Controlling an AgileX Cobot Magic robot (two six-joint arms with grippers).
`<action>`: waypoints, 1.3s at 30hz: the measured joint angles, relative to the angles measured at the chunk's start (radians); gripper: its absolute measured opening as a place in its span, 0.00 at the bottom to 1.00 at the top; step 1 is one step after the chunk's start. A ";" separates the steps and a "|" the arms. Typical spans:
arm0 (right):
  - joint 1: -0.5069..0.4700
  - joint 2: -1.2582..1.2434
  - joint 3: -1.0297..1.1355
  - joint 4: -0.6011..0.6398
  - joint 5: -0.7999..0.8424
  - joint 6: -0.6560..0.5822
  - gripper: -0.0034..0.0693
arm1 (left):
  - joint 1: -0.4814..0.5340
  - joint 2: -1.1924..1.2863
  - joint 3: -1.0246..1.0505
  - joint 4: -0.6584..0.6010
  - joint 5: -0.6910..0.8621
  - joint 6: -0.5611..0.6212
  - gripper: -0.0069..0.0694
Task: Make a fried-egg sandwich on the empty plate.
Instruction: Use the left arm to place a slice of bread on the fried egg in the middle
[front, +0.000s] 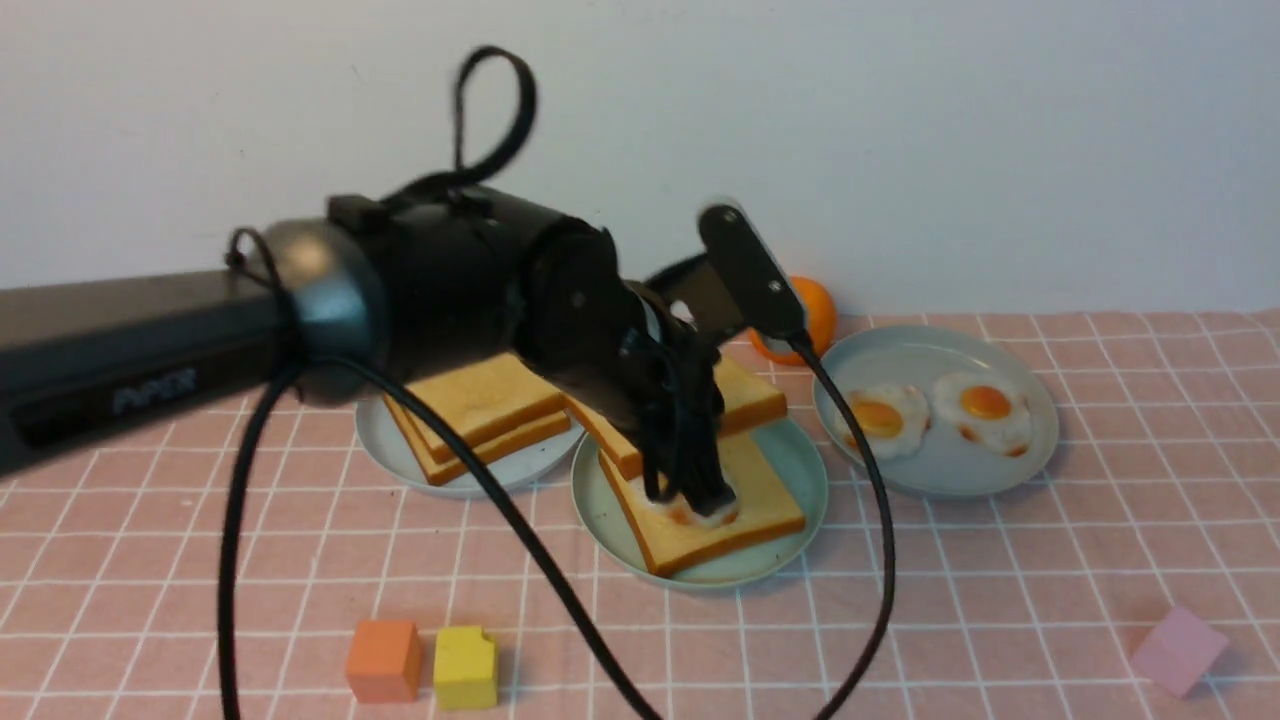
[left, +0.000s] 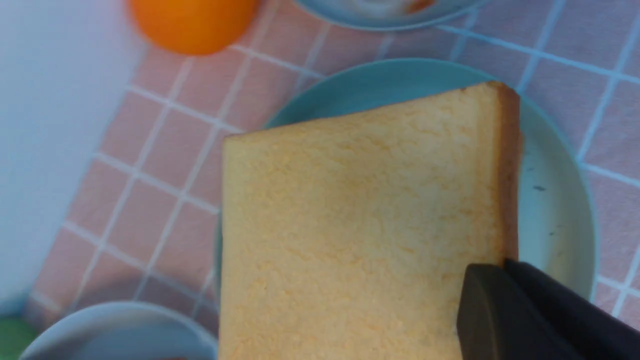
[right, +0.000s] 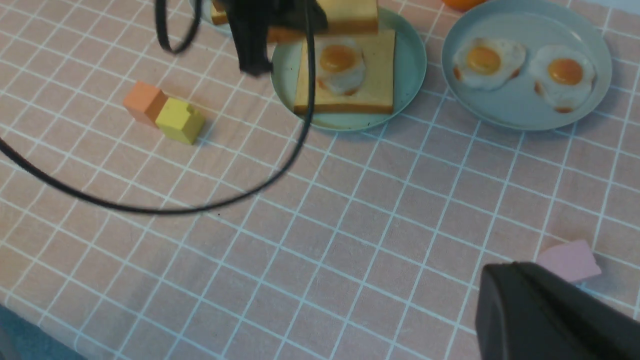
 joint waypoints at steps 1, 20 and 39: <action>0.000 -0.007 0.000 -0.001 0.000 0.000 0.09 | -0.006 0.010 0.000 0.000 -0.008 0.003 0.11; 0.000 -0.050 0.000 0.001 0.000 0.000 0.10 | -0.014 0.110 0.000 0.031 -0.053 0.018 0.11; 0.000 -0.051 0.000 0.001 0.000 0.000 0.10 | -0.019 0.033 0.001 -0.074 0.038 -0.025 0.56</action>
